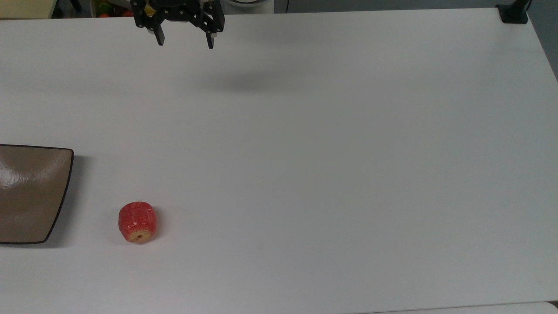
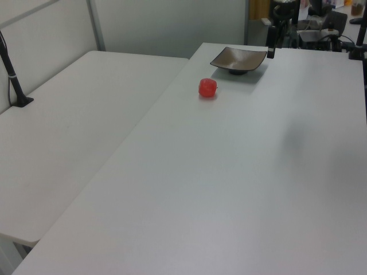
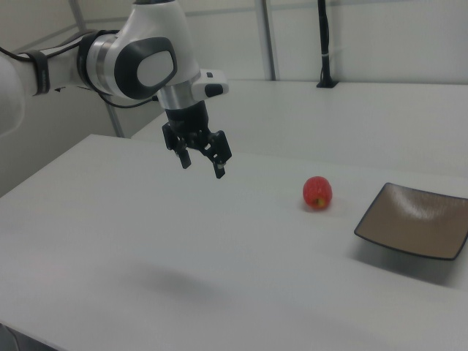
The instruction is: Apples placed on a ceramic plate
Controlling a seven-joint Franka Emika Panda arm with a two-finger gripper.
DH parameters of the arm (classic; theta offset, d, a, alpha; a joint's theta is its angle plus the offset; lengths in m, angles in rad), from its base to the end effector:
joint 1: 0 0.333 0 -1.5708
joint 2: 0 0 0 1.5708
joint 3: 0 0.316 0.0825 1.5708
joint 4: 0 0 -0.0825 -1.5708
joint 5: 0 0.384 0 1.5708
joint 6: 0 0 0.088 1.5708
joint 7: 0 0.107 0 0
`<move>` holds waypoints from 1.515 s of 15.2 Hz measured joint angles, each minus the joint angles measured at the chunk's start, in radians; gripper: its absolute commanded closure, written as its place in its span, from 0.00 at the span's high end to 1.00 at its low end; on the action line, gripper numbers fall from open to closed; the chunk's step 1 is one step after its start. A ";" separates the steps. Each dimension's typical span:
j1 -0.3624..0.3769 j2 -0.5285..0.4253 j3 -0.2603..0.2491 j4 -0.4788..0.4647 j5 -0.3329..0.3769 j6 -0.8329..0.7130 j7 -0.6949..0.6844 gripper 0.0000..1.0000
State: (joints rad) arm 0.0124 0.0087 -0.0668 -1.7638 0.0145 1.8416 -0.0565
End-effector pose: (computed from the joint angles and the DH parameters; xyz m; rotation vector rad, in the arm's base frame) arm 0.5724 -0.0299 0.5515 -3.1300 0.0020 -0.1092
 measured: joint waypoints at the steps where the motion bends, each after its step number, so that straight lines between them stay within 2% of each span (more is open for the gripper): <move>1: 0.000 0.000 0.000 0.000 0.000 0.000 0.000 1.00; 8: 0.000 0.007 0.000 0.001 0.000 0.006 0.000 1.00; 11: 0.000 0.033 0.000 0.002 0.000 0.058 0.000 1.00; 19: 0.005 0.152 0.003 0.010 0.010 0.230 0.004 1.00; 23: -0.006 0.263 0.002 0.090 0.010 0.299 0.004 1.00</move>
State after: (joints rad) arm 0.0061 0.2717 -0.0647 -1.6737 0.0244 2.1408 -0.0521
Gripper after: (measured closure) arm 0.000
